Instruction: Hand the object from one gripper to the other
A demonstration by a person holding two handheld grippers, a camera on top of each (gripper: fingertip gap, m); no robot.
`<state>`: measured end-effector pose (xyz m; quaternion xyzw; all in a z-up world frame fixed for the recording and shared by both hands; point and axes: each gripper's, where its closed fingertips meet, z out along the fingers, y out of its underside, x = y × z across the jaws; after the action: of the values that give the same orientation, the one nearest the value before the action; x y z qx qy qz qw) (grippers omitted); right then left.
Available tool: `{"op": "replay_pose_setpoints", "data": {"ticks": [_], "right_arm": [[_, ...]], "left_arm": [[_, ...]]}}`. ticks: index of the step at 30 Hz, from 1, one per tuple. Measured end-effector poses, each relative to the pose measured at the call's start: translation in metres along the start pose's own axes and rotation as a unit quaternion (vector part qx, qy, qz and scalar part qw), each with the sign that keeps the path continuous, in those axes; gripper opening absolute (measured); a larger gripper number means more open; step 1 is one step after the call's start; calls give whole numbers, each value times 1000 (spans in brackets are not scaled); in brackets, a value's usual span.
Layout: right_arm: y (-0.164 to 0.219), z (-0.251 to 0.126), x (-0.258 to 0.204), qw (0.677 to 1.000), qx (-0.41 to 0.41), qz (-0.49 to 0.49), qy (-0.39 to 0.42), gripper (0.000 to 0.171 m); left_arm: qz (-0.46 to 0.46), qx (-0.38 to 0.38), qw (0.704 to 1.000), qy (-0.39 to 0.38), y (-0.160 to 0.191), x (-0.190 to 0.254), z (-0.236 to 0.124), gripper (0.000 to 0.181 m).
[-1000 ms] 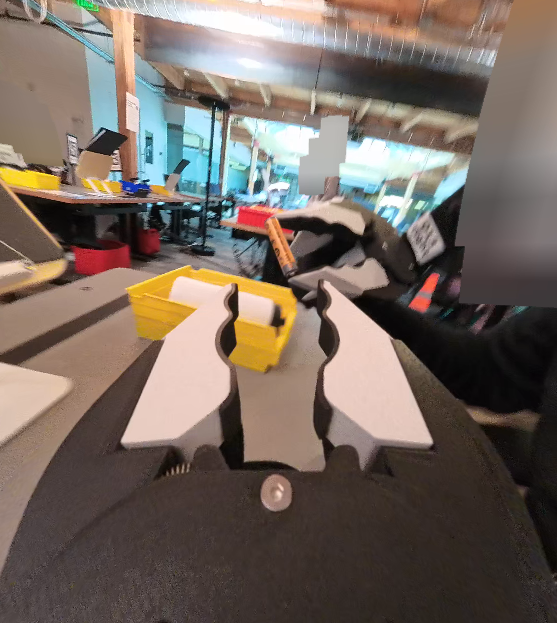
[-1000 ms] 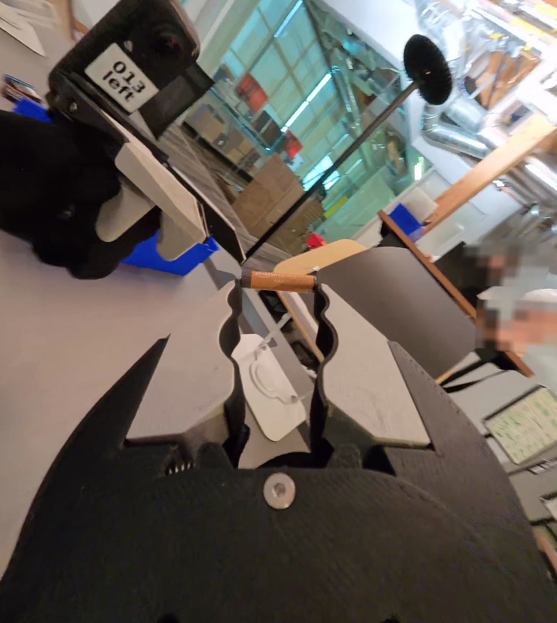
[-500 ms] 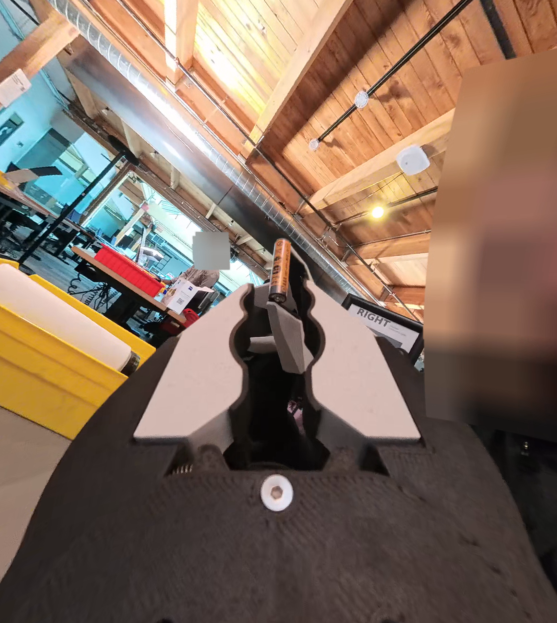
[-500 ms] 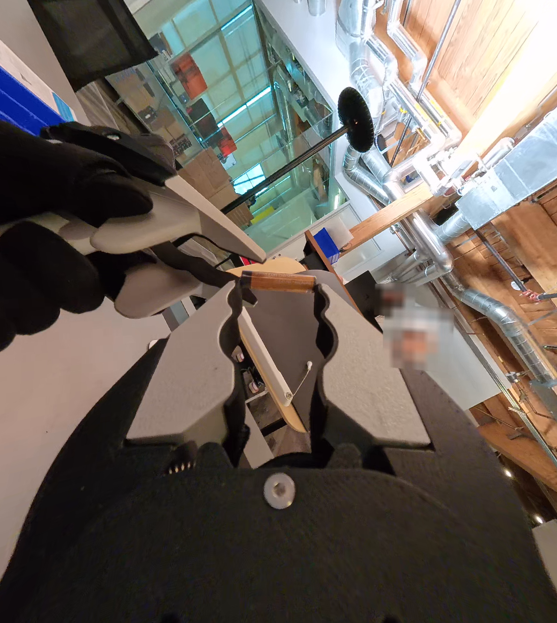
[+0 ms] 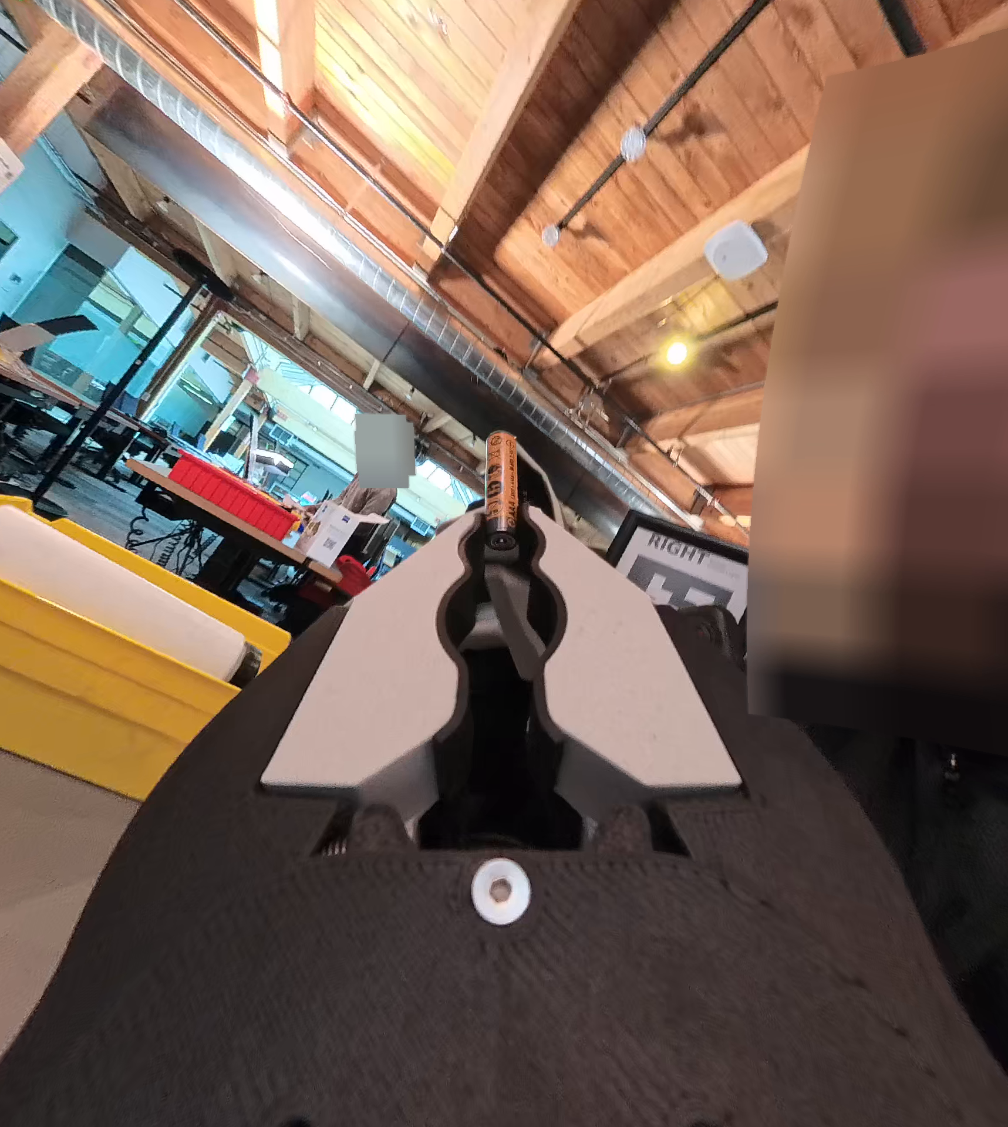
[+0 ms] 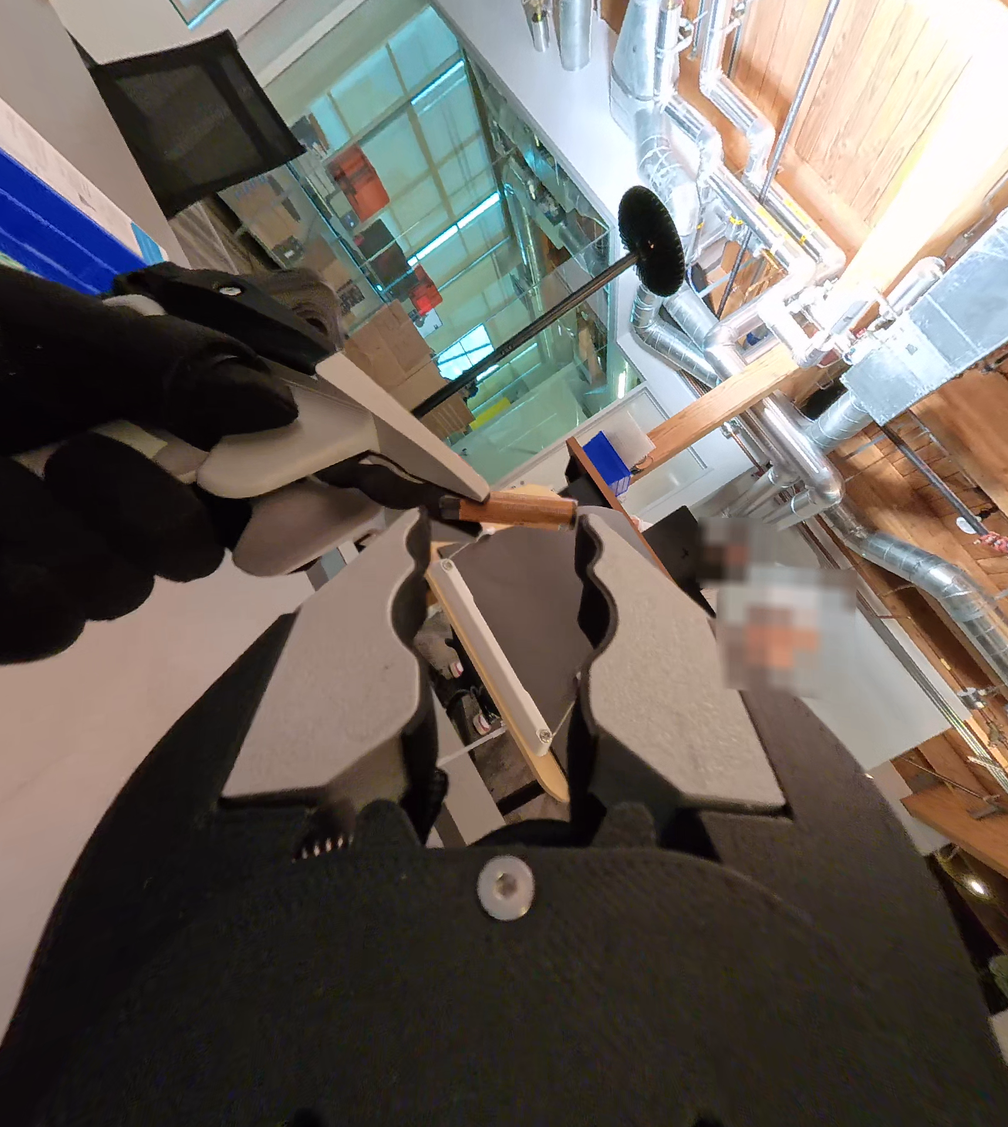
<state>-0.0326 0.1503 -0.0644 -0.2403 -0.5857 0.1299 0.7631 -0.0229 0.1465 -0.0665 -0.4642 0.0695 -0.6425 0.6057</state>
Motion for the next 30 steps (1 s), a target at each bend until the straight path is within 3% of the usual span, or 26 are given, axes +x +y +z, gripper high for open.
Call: {"op": "replay_pose_setpoints", "data": {"ticks": [1, 9, 18, 22, 30], "right_arm": [[0, -1, -1, 1000, 0, 2, -4, 55], [3, -21, -16, 988, 25, 58, -141, 62], [-28, -47, -47, 929, 70, 46, -359, 51], [-29, -48, -67, 914, 60, 0, -401, 46], [-29, -44, -77, 917, 58, -54, -391, 29]], "left_arm": [[9, -9, 1000, -3, -1, 0, -1, 8], [89, -212, 973, 0, 10, -1, -20, 8], [137, -491, 859, 59, 53, 15, -46, 9], [137, -544, 824, 87, 60, 24, -53, 8], [122, -546, 821, 118, 57, 32, -53, 8]]}}
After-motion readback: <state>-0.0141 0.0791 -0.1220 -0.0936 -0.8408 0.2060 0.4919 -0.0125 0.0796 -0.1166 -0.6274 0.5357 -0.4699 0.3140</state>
